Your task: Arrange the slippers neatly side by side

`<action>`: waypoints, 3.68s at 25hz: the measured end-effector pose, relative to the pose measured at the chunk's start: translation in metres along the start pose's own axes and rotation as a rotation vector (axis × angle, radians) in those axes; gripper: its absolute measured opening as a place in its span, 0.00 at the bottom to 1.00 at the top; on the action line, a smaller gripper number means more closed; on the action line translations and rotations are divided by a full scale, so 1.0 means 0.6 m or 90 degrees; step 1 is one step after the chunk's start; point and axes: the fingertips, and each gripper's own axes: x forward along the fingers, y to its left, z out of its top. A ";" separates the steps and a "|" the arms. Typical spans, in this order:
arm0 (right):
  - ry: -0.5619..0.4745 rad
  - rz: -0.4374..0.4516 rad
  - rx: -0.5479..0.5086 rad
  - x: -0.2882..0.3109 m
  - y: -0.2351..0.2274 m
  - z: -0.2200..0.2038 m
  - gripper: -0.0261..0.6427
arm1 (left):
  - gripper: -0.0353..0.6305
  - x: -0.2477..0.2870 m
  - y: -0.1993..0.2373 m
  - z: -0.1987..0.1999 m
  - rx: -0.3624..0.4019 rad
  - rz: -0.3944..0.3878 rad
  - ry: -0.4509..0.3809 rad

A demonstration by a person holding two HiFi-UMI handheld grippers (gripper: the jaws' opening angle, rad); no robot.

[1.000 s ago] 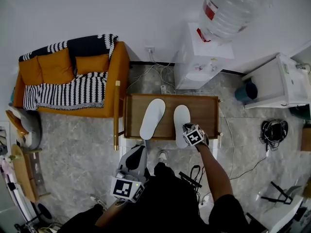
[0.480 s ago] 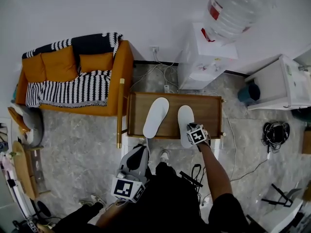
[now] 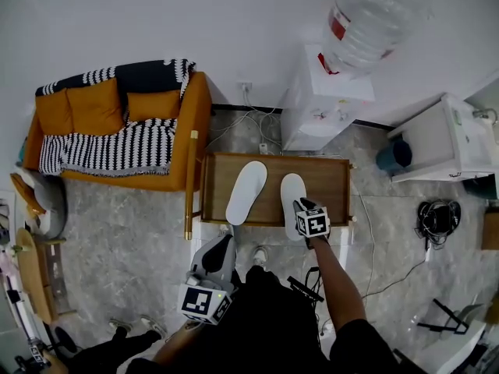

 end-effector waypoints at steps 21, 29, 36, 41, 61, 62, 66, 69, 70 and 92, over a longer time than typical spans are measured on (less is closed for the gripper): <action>-0.199 0.000 0.089 -0.054 0.160 0.106 0.06 | 0.07 0.024 0.013 0.010 -0.008 0.011 -0.008; -0.169 0.009 0.094 -0.012 0.183 0.116 0.06 | 0.07 0.033 0.040 0.010 -0.016 0.017 -0.006; -0.131 0.012 0.103 0.042 0.196 0.118 0.07 | 0.07 0.040 0.063 0.009 -0.025 0.024 -0.002; -0.092 0.020 0.130 0.085 0.198 0.103 0.07 | 0.07 0.044 0.080 0.006 -0.030 0.030 0.004; -0.002 0.011 0.196 0.193 0.210 0.068 0.20 | 0.07 0.043 0.134 -0.013 -0.048 0.059 0.024; 0.003 0.007 0.195 0.195 0.208 0.065 0.20 | 0.07 0.042 0.134 -0.013 -0.048 0.059 0.025; 0.022 0.003 0.183 0.200 0.202 0.056 0.12 | 0.07 0.041 0.134 -0.016 -0.044 0.059 0.031; 0.016 0.011 0.173 0.196 0.200 0.061 0.10 | 0.07 0.042 0.135 -0.017 -0.043 0.060 0.033; 0.013 0.015 0.168 0.193 0.201 0.063 0.09 | 0.07 0.041 0.136 -0.018 -0.043 0.061 0.033; 0.020 0.116 -0.109 0.095 0.180 0.036 0.08 | 0.07 0.041 0.056 -0.026 -0.031 0.025 0.032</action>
